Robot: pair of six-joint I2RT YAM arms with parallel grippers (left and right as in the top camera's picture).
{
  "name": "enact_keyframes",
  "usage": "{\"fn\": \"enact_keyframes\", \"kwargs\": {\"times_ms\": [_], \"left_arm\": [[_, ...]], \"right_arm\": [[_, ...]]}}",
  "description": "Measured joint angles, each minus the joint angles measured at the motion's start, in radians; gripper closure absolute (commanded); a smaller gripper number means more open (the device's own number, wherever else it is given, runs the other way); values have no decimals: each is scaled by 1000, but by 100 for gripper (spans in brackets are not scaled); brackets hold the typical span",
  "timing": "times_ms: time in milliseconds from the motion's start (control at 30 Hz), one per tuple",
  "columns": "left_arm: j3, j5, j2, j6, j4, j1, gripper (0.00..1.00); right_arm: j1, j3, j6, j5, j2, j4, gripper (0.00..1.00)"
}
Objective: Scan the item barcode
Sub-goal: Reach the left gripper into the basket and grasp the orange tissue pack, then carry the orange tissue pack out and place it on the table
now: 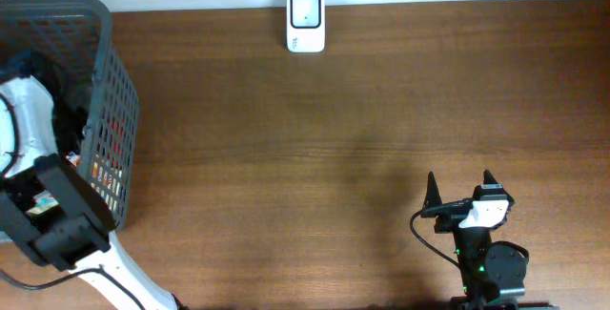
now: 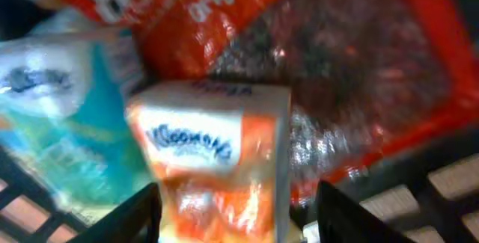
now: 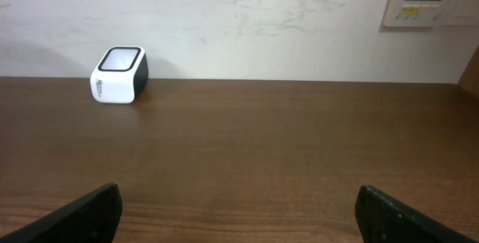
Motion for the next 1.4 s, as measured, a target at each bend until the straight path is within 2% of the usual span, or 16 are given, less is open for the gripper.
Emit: {"fn": "enact_keyframes", "kwargs": {"times_ms": [33, 67, 133, 233, 333, 500, 567, 600, 733, 833, 900, 1000, 1167, 1267, 1367, 1400], "left_arm": [[-34, -3, 2, 2, 35, 0, 77], [-55, -6, 2, 6, 60, 0, 88], [-76, -10, 2, 8, 84, 0, 100], [-73, -10, 2, 14, 76, 0, 100], [19, -12, 5, 15, -47, 0, 100], [583, 97, 17, 15, -331, 0, 100], [722, 149, 11, 15, -362, 0, 100], [872, 248, 2, 15, -366, 0, 100], [1058, 638, -51, 14, -366, -35, 100], [1074, 752, -65, 55, -367, -203, 100], [1051, 707, -64, 93, -365, -355, 100], [930, 500, -49, 126, -341, -659, 100], [677, 269, 55, 139, -63, -971, 100], [563, 208, 131, 139, 134, -1060, 100], [522, 124, 232, 116, 197, -1130, 100], [520, 86, 266, 88, 203, -1146, 93]], "right_arm": [[0, 0, 0, 0, 0, 0, 1], [0, 0, 0, 0, 0, 0, 2], [0, 0, -1, 0, 0, 0, 2], [0, 0, -1, 0, 0, 0, 2], [0, 0, 0, 0, 0, 0, 2], [0, 0, 0, 0, 0, 1, 2], [0, 0, 0, 0, 0, 0, 2], [0, 0, 0, 0, 0, 0, 1], [0, 0, 0, 0, 0, 0, 2], [0, 0, 0, 0, 0, 0, 2], [0, 0, 0, 0, 0, 0, 2], [0, 0, -1, 0, 0, 0, 2], [0, 0, -1, 0, 0, 0, 1], [0, 0, 0, 0, 0, 0, 2], [0, 0, 0, 0, 0, 0, 2], [0, 0, 0, 0, 0, 0, 1]]}}
